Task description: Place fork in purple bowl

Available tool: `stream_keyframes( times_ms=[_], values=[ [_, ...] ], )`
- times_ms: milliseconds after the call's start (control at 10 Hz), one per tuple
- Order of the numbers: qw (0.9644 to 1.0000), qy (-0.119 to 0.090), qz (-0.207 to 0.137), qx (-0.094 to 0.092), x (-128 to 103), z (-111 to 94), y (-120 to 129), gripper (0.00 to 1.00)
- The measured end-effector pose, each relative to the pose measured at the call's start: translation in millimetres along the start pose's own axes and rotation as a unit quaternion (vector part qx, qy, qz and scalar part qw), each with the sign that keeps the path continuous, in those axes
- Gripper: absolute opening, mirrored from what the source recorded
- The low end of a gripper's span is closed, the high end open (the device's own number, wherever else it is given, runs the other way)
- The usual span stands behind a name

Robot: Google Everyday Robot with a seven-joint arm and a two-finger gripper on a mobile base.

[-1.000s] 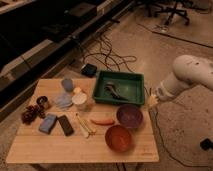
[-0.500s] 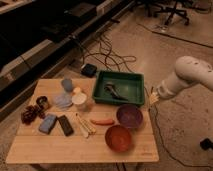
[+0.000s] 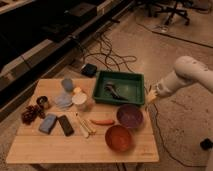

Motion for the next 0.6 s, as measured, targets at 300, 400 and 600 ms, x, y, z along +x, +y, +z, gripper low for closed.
stream_keyframes(
  times_ms=[300,400,600],
  values=[
    [0.9998,0.009,0.001,-0.02,-10,21,17,0.0],
    [0.9997,0.011,0.001,-0.023,-12,26,21,0.0],
    [0.9995,0.011,0.0,-0.03,-14,34,26,0.0]
  ],
)
